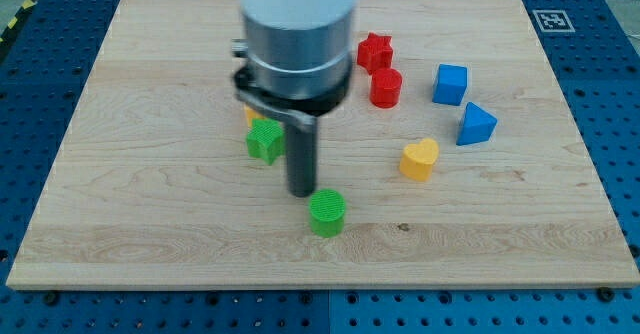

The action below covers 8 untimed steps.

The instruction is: Drag the green star towards the top side of the green circle

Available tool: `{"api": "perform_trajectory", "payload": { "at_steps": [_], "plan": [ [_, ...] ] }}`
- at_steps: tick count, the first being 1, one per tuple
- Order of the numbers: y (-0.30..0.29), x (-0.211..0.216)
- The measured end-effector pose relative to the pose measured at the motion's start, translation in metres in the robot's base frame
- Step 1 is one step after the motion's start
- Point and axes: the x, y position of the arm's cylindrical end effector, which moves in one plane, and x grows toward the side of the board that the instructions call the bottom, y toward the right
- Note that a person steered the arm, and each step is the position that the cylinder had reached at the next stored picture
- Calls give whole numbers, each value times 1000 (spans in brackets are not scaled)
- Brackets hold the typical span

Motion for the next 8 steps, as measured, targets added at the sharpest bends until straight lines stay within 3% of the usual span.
{"api": "perform_trajectory", "payload": {
  "at_steps": [1,2,3,8],
  "plan": [
    [-68,-8],
    [-98,-54],
    [-98,-87],
    [-35,-59]
  ]
}}
